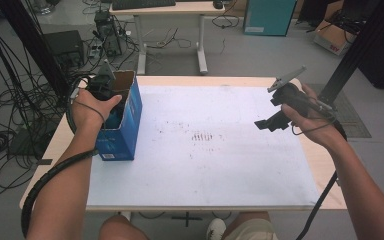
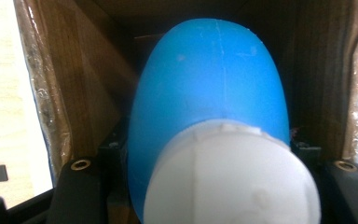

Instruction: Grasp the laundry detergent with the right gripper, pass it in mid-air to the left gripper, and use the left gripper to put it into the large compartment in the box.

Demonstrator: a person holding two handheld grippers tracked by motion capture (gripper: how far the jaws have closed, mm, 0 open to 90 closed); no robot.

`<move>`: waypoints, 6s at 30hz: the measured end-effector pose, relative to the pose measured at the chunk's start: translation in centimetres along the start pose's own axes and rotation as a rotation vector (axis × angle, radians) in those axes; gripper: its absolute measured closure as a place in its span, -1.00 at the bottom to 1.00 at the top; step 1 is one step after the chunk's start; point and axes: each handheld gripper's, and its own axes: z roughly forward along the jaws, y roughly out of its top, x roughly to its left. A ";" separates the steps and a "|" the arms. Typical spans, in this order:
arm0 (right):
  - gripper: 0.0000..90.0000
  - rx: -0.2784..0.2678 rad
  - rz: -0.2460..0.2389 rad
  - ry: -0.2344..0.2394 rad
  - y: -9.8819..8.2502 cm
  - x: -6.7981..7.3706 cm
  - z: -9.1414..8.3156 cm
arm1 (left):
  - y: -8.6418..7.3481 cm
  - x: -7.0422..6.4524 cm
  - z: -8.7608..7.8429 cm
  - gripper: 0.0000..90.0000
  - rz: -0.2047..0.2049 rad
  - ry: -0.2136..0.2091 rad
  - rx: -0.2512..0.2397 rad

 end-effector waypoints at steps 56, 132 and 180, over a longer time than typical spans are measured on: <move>-0.99 -0.003 0.004 -0.001 -0.1 0.1 -0.2 | -0.1 -0.3 0.0 -0.22 0.014 0.001 -0.011; -0.99 0.165 -0.058 -0.010 4.8 -0.3 1.7 | 2.5 -11.7 -5.8 -0.80 0.338 -0.155 -0.189; -0.99 0.213 -0.052 -0.013 4.1 -0.7 2.2 | 3.5 -13.5 -4.7 -0.80 0.369 -0.173 -0.178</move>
